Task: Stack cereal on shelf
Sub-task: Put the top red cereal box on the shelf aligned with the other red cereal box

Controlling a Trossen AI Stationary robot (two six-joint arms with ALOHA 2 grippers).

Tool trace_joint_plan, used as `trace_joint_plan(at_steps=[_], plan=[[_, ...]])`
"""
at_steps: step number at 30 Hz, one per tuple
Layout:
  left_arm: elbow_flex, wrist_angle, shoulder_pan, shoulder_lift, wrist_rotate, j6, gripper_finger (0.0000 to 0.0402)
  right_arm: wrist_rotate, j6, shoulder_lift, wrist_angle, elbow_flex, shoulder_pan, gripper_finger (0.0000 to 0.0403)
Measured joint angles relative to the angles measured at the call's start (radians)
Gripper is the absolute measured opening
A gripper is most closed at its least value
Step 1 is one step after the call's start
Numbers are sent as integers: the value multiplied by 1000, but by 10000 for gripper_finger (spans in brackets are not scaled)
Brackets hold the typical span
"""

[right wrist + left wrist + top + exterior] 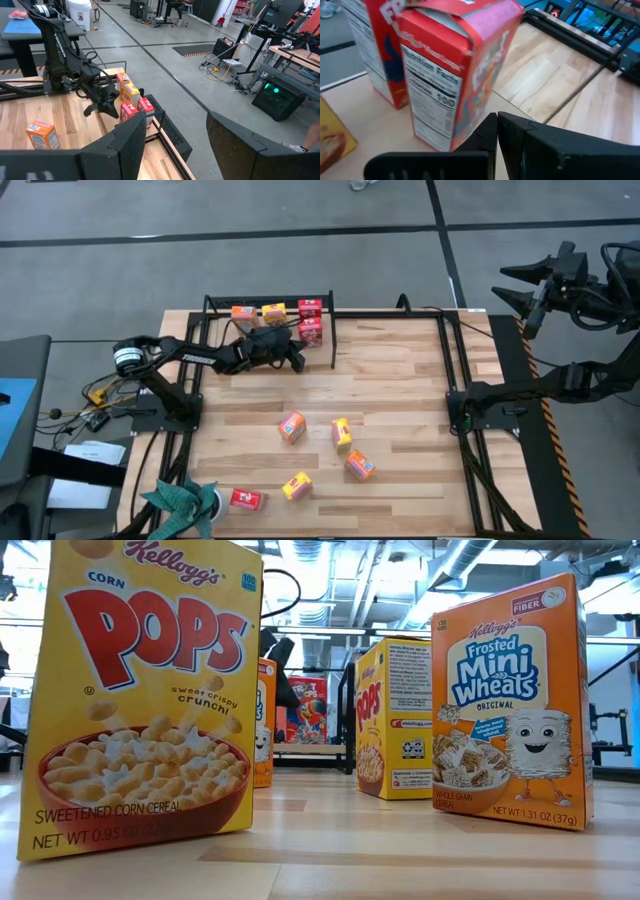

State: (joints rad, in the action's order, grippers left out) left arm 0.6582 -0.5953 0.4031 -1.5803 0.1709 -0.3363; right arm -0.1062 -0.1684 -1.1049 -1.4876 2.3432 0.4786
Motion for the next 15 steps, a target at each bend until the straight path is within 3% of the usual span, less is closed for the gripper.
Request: trace_joint_plan(at_steps=[15], plan=[[0,2,-1,0,78,18,0,0,-23,0,0,0,0,232]])
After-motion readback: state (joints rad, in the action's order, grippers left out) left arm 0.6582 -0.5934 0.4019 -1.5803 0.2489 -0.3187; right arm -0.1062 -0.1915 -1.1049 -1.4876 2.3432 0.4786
